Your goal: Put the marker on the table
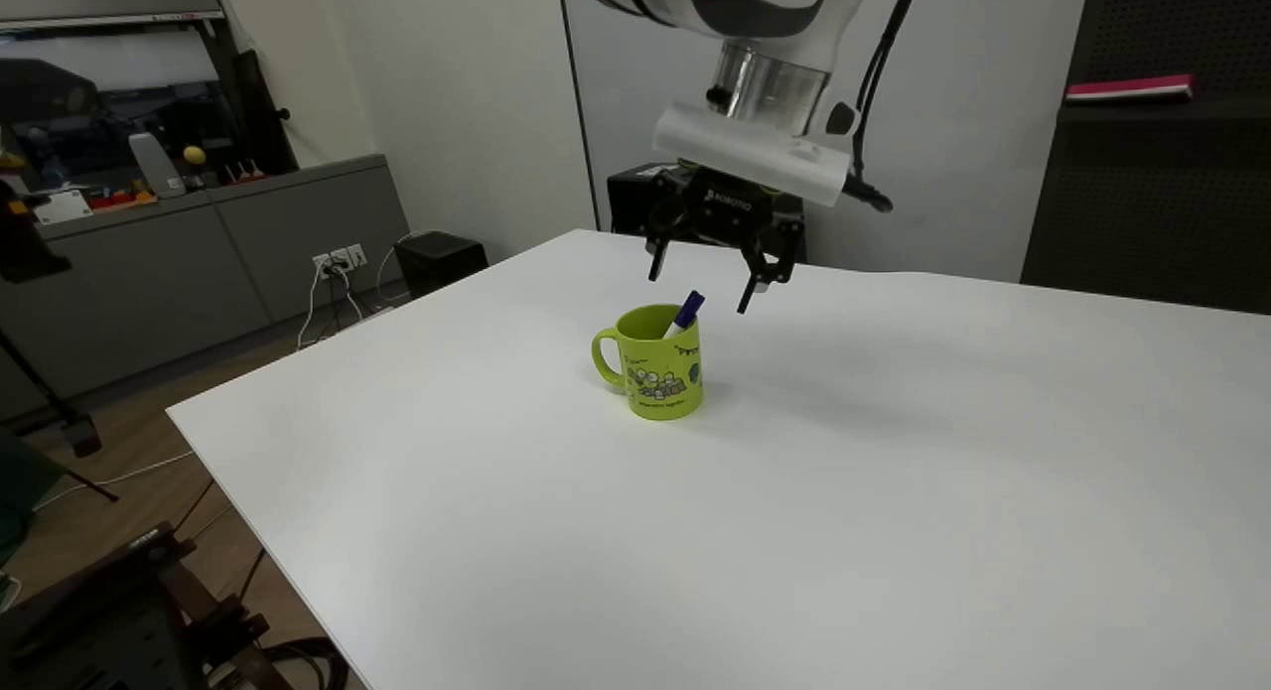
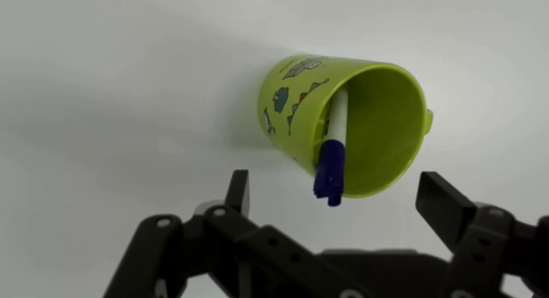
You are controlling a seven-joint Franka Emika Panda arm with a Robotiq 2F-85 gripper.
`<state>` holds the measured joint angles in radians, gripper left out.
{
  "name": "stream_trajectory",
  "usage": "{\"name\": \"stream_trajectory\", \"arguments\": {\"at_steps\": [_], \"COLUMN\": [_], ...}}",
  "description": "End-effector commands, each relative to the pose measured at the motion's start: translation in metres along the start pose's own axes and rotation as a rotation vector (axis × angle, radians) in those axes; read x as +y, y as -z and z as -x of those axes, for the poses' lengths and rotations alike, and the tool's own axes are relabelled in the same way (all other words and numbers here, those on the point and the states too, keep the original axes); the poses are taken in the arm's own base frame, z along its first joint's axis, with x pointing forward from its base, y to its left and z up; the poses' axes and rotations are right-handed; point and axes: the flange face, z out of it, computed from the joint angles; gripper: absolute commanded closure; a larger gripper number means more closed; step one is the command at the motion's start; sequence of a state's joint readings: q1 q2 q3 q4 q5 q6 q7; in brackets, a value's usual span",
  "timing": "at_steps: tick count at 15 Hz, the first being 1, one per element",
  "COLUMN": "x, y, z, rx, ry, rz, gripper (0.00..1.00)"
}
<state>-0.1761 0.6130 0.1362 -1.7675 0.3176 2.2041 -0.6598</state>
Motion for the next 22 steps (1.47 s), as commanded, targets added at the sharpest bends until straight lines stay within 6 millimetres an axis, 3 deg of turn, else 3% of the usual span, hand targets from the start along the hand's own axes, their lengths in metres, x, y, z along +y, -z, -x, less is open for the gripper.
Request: {"name": "stream_trajectory", "arguments": {"at_steps": [1,4,5,7,16,22], "x": [0.0026,0.0038,0.0039,0.0038,0.0028,0.0019], "y": [0.0006,-0.0016,-0.0023,-0.0031,-0.0036,-0.0007], "z": [-0.0070,-0.0068,-0.0068,-0.0069,-0.0055,-0.0080], "rx": [-0.005,-0.008,-0.007,-0.008,-0.009,-0.013], "ry": [-0.025,-0.027,-0.027,-0.026,-0.020,-0.030], "rz": [-0.013,-0.014,-0.013,-0.012,-0.005,0.002], "gripper": [0.00,0.00,0.25,0.33,0.96,0.96]}}
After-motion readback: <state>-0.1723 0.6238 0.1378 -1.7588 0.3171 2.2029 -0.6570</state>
